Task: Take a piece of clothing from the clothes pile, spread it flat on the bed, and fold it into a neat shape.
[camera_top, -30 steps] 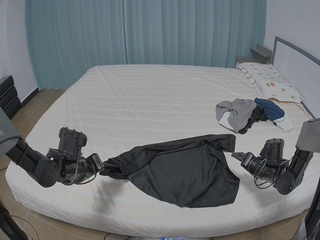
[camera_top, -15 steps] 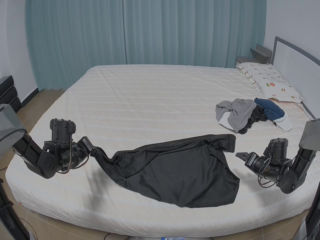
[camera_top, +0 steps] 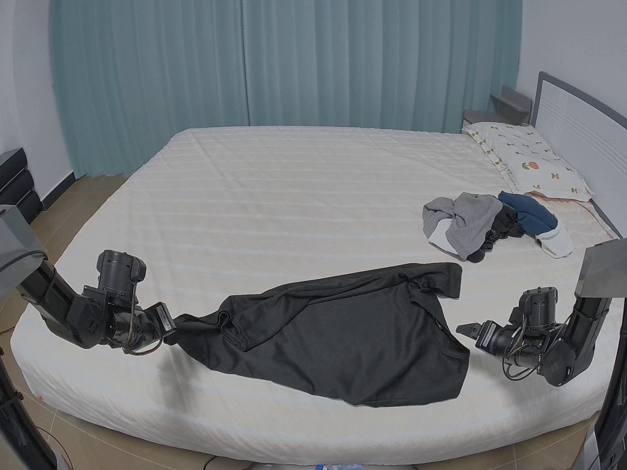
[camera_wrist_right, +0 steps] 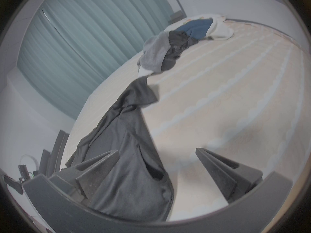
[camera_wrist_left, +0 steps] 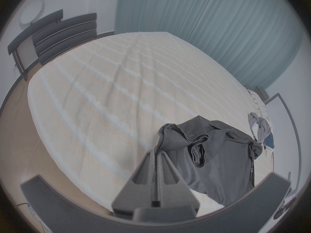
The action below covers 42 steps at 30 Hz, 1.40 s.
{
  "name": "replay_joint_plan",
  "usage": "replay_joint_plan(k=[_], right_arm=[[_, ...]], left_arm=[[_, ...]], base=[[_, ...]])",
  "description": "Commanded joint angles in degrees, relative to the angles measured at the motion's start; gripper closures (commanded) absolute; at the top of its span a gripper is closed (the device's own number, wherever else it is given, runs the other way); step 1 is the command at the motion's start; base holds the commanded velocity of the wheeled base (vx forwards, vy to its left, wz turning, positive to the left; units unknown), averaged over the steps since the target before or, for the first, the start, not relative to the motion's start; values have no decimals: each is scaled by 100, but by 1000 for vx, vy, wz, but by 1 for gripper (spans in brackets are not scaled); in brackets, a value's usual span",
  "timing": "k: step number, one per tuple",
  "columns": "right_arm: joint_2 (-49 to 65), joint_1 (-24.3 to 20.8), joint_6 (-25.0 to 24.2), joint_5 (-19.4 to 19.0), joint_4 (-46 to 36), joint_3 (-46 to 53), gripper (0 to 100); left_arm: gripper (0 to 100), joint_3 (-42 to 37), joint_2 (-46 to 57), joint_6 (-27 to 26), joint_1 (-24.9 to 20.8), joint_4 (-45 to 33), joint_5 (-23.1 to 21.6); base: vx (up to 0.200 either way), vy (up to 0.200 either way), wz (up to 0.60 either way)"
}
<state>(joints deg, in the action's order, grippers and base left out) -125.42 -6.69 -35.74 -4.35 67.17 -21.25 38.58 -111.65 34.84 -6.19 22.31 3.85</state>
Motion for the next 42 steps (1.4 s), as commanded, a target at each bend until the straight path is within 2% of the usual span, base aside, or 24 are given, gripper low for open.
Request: replay_joint_plan(k=[1,10,11,20,22,27,31,38,42], right_arm=[[-185,-25,15,-119,7,103,0],[-624,-174,76,-110,86,103,0],[-624,-174,76,-110,86,103,100],[-466,-69,612,-31,15,332,100],[-176,107,858,-31,-46,429,100],[466,432,1166,-31,-872,402,100],[993,801,1676,-66,-1725,332,100],[931,1082,2063,-48,-1839,349,100],[676,1091,2098,-39,-1795,323,100]], left_arm=[[100,-26,197,-83,4,-69,1],[100,-149,135,-294,4,-78,1],[100,-149,135,-294,4,-78,1],[100,-141,170,-425,22,-359,1],[100,-141,214,-513,22,-605,1],[100,-141,355,-751,39,-1044,1],[100,-141,443,-1006,83,-1616,37],[100,-141,610,-1366,74,-2380,45],[100,-149,513,-1445,22,-2477,54]], base=[[0,0,0],[0,0,0],[0,0,0],[0,0,0],[0,0,0],[0,0,0],[0,0,0],[0,0,0],[0,0,0]])
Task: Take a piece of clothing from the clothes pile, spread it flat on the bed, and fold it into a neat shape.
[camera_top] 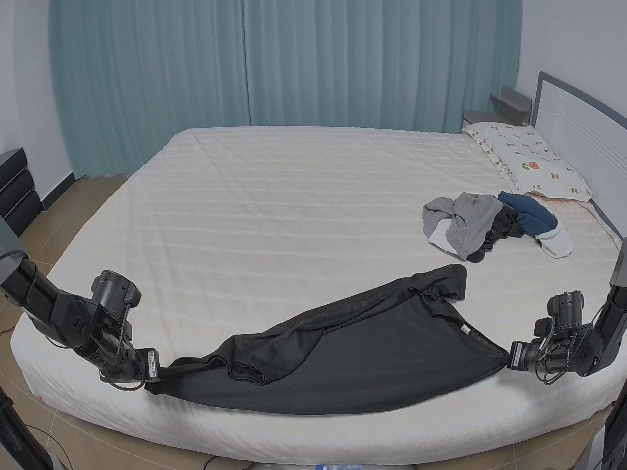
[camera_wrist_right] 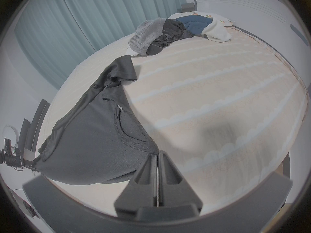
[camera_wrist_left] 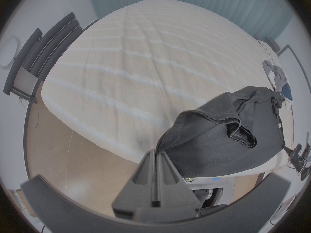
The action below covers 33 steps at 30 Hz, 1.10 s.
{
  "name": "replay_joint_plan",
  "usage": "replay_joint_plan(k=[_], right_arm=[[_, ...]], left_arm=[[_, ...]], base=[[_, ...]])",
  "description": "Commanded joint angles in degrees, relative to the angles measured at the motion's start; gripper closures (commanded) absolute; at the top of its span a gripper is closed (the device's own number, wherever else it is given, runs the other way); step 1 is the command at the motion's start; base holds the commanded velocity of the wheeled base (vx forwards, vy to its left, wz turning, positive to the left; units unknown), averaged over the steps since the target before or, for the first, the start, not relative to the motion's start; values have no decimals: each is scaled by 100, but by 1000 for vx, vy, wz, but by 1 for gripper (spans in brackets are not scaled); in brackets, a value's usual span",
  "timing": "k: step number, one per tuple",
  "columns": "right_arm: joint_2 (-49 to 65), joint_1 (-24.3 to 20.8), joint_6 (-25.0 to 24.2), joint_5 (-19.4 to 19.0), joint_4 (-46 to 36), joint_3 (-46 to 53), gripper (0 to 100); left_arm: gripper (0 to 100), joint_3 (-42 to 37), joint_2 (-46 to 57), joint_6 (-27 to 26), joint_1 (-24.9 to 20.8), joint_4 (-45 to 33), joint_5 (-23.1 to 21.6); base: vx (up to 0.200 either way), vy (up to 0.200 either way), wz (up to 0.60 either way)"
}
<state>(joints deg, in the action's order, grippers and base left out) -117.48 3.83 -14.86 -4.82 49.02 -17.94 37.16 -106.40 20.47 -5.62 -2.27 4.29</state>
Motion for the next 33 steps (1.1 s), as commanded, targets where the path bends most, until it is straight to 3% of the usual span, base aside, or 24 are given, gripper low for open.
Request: replay_joint_plan(k=[1,6,7,11,12,19,25,30,33], right_arm=[[-223,48,18,16,46,-7,100],[-275,39,18,7,46,-16,100],[-293,13,18,7,46,-16,100],[-363,-14,1,7,64,-34,100],[-363,-14,1,7,64,-42,0],[-29,57,-96,-2,143,-183,0],[393,189,-615,24,169,-447,0],[401,206,-773,60,169,-561,0],[393,189,-825,60,196,-579,0]], left_arm=[[100,2,-179,-8,-44,25,2],[100,-7,-338,-8,-44,-19,-7],[0,-7,-390,-8,-62,-19,-7],[0,2,-469,1,-141,25,-7],[0,2,-469,1,-141,16,-7],[0,160,-408,133,-150,271,-42],[0,151,-513,1152,-642,1457,-121],[0,169,-575,1803,-1196,1993,-324],[0,222,-592,2524,-1697,2477,-596]], base=[[0,0,0],[0,0,0],[0,0,0],[0,0,0],[0,0,0],[0,0,0],[0,0,0],[0,0,0],[0,0,0]])
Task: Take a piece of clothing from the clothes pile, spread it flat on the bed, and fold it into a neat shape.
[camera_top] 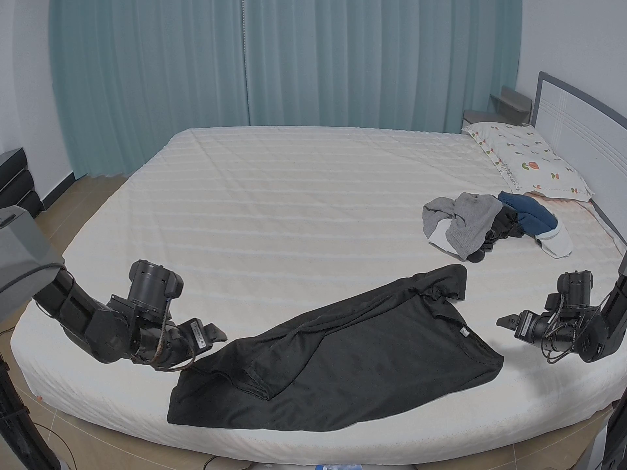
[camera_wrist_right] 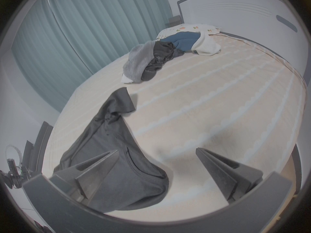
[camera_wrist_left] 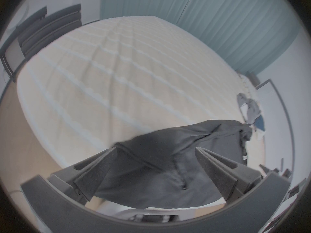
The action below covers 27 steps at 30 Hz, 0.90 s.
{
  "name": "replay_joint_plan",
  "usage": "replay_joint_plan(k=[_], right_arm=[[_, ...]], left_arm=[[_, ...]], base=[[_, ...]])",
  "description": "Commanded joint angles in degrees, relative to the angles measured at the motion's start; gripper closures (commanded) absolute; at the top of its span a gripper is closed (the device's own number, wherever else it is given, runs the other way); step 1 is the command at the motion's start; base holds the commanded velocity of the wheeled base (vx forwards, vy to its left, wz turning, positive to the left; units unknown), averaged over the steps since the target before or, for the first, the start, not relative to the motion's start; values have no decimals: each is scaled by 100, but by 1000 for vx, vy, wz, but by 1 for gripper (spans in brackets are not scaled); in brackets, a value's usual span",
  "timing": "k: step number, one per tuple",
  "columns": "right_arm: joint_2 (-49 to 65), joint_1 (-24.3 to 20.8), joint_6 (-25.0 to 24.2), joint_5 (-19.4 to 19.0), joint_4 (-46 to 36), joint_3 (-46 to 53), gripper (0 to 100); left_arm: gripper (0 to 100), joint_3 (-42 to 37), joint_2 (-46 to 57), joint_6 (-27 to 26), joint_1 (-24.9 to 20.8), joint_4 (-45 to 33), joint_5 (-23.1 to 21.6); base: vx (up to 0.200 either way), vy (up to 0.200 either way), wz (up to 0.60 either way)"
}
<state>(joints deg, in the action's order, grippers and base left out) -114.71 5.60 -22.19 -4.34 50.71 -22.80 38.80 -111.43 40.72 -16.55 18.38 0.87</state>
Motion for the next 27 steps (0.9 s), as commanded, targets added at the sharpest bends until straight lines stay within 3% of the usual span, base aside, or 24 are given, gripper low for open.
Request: replay_joint_plan(k=[1,7,12,27], right_arm=[[116,12,-93,12,26,-93,0],[116,-6,-190,3,26,-129,0],[107,-23,-330,3,26,-146,0],[116,-59,-330,3,26,-120,0]], left_arm=[[0,66,-107,648,-691,500,-359],[0,242,-546,1026,-893,719,-728],[0,303,-1126,982,-972,904,-658],[0,382,-1451,964,-1095,1335,-464]], base=[[0,0,0],[0,0,0],[0,0,0],[0,0,0]])
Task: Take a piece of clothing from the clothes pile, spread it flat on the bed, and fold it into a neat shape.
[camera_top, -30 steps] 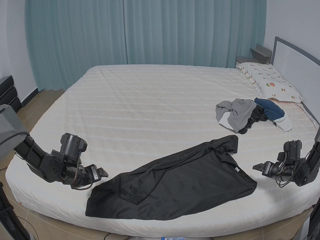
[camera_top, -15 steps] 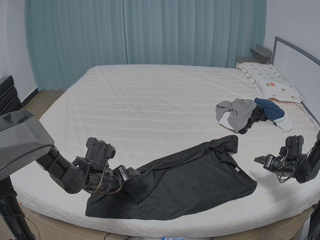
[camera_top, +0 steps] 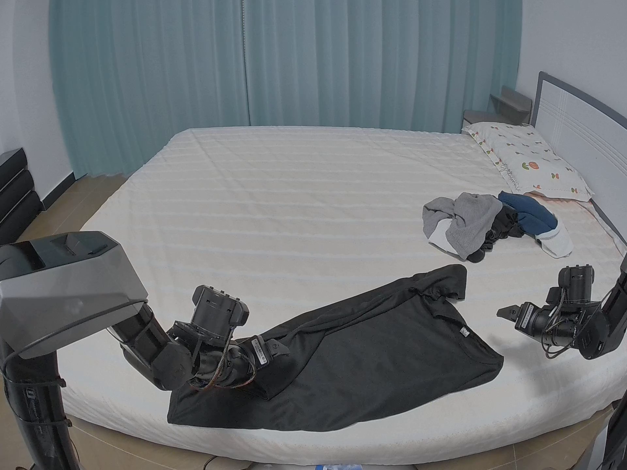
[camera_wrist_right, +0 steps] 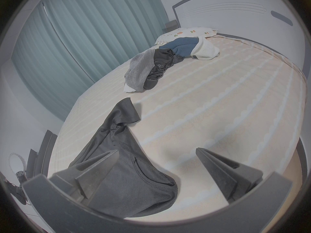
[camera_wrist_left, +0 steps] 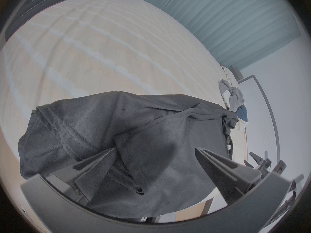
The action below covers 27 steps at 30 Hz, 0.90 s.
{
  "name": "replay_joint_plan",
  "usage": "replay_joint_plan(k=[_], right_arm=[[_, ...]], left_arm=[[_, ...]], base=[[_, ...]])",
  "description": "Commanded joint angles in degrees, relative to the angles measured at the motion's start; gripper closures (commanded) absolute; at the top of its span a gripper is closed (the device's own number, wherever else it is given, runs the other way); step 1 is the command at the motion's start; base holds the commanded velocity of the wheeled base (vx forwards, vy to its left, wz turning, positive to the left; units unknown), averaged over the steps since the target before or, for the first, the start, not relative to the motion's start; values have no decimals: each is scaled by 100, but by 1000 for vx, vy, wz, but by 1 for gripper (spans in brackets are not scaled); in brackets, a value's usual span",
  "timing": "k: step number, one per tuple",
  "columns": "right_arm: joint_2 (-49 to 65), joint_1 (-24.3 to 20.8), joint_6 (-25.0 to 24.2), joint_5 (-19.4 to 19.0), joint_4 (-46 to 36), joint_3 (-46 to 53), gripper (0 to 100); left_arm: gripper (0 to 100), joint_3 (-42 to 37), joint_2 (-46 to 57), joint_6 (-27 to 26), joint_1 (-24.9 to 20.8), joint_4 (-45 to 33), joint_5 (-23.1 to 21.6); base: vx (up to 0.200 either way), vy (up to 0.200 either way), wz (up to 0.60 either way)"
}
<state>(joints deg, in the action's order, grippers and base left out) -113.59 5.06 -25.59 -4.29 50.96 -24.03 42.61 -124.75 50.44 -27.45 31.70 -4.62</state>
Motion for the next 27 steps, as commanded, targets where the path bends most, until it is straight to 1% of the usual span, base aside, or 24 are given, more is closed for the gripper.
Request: replay_joint_plan(k=[1,4,5,8,18,19,27], right_arm=[[4,-14,10,-2,-7,12,0],[-5,-14,10,-2,-7,21,0],[-5,-14,10,-2,-7,21,0],[-5,-14,10,-2,-7,12,0],[-5,-23,10,-2,-7,21,0],[-5,-23,10,-2,-7,21,0],[-14,-23,10,-10,-7,21,0]], left_arm=[[0,-7,-129,-8,-6,3,216],[0,-24,-129,-79,-6,3,277],[0,-59,-120,-184,-6,3,339],[0,-68,-111,-210,-6,12,453],[0,20,-278,-210,-50,12,462],[100,28,-278,-210,-50,12,462],[100,46,-182,-175,-14,21,497]], base=[[0,0,0],[0,0,0],[0,0,0],[0,0,0],[0,0,0],[0,0,0],[0,0,0]])
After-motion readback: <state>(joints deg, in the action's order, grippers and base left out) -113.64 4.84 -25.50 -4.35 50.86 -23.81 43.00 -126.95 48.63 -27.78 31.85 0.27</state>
